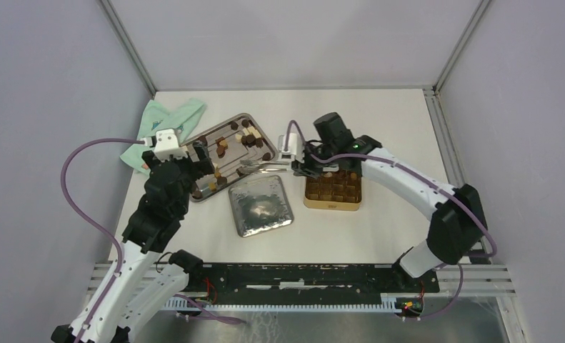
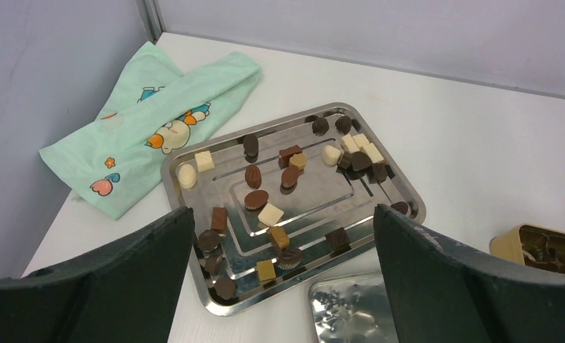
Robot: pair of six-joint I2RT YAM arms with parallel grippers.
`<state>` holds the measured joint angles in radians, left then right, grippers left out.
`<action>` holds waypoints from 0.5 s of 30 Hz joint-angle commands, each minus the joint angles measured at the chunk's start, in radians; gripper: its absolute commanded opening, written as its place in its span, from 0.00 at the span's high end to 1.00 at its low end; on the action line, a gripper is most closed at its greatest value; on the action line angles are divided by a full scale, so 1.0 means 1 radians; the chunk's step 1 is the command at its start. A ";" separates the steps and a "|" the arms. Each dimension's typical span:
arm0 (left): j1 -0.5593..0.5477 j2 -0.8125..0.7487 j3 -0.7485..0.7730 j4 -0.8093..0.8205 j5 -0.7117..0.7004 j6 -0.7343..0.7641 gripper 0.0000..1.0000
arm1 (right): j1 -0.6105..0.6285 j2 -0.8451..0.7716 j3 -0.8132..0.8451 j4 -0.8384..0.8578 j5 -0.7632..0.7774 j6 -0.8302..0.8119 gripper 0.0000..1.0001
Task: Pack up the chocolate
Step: Pick up the fake chocolate from the plate.
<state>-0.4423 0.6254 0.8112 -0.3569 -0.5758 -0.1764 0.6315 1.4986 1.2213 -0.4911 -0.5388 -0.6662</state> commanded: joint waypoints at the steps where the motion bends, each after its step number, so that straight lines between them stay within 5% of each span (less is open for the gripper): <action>1: 0.006 -0.018 -0.004 0.043 -0.031 0.032 0.00 | 0.086 0.133 0.179 -0.017 0.218 0.014 0.61; 15: 0.009 -0.032 -0.005 0.046 -0.016 0.032 0.00 | 0.160 0.456 0.483 -0.167 0.405 0.000 0.58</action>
<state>-0.4397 0.6052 0.8112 -0.3565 -0.5854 -0.1764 0.7776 1.9244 1.6241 -0.6235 -0.1925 -0.6601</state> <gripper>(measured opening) 0.994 0.420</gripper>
